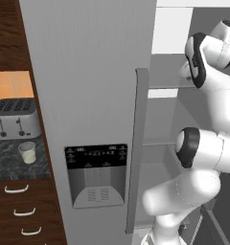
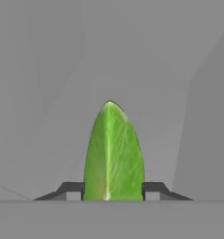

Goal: Grab a lemon wedge from the fridge and one ice cube from the ice bowl, and put them in the glass of lemonade.

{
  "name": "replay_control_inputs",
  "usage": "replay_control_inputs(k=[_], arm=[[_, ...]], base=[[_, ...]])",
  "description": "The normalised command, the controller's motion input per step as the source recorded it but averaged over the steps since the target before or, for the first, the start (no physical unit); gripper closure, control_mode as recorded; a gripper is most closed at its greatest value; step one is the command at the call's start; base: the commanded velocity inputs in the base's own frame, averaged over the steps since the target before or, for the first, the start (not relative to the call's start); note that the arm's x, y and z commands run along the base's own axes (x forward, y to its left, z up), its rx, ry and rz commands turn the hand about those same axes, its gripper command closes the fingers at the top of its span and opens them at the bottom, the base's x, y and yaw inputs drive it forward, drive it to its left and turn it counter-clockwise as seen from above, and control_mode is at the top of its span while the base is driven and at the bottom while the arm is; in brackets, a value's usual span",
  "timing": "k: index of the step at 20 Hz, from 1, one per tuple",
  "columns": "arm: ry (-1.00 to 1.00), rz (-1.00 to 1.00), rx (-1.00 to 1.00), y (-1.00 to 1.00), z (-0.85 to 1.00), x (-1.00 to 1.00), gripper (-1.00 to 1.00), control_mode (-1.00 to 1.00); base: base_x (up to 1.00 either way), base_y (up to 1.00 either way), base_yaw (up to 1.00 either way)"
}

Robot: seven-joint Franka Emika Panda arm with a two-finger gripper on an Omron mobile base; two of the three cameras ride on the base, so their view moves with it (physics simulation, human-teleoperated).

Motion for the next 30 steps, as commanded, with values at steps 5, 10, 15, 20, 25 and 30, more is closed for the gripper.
replay_control_inputs(k=[5, 10, 15, 20, 25, 30], arm=[[-0.04, 0.00, -0.01, 0.63, -0.02, -1.00, 1.00, -1.00], [-0.03, 0.00, -0.02, 0.82, -0.01, -1.00, 1.00, -1.00], [0.00, -0.02, -0.03, 0.54, -0.06, -1.00, 1.00, -1.00], [0.05, -0.06, -0.02, 0.30, -0.19, -1.00, 1.00, -1.00], [0.11, -0.09, -0.04, 0.43, -0.61, -1.00, 1.00, -1.00], [0.11, -0.08, 0.00, 0.48, -0.70, -0.91, 1.00, -1.00]], base=[[0.00, 0.00, 0.00], [0.00, 0.00, 0.00], [0.00, 0.00, 0.00], [0.00, 0.00, 0.00], [0.00, 0.00, 0.00], [0.00, 0.00, 0.00]])
